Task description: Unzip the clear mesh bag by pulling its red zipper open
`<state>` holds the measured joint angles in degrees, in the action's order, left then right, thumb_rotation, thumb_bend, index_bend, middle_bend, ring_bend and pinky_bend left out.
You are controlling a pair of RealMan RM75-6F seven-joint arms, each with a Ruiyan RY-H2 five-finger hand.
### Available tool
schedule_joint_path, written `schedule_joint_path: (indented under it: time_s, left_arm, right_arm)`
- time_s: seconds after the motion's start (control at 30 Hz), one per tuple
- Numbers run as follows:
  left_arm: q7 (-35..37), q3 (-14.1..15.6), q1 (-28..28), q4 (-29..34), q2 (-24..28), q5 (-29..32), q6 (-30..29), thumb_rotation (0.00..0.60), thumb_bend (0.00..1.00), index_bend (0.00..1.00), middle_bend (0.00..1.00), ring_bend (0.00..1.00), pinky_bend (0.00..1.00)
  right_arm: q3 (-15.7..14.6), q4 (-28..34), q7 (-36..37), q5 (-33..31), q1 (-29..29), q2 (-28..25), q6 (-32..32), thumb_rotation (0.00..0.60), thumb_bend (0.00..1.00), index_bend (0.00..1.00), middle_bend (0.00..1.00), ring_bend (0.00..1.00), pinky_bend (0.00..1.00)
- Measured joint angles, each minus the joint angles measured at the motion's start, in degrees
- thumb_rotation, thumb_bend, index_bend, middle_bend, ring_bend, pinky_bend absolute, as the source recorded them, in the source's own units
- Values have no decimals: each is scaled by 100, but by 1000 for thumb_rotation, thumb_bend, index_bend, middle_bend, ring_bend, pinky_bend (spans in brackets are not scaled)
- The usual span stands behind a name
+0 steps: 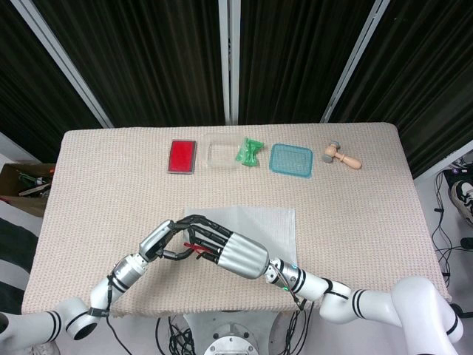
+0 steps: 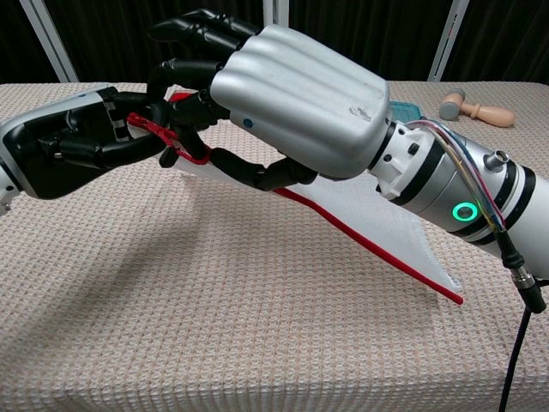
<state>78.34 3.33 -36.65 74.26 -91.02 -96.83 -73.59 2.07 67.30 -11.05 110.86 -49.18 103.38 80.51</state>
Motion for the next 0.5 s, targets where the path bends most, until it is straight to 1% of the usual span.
schedule_joint_path:
  time_s: [0.1, 0.27, 0.5]
  left_arm:
    - [149, 6, -2, -49, 3, -6, -43, 600, 477, 679, 259, 125, 134]
    - [188, 11, 2, -109, -38, 15, -41, 600, 480, 679, 258, 125, 134]
    - [371, -2, 10, -182, -75, 71, -26, 600, 483, 685, 258, 125, 134]
  right_arm:
    - [5, -23, -17, 18, 18, 13, 47, 600, 504, 831, 211, 0, 0]
    - [-4, -21, -67, 56, 48, 4, 106, 600, 505, 833, 211, 0, 0]
    - [-30, 70, -178, 100, 148, -114, 221, 600, 505, 835, 212, 0, 0]
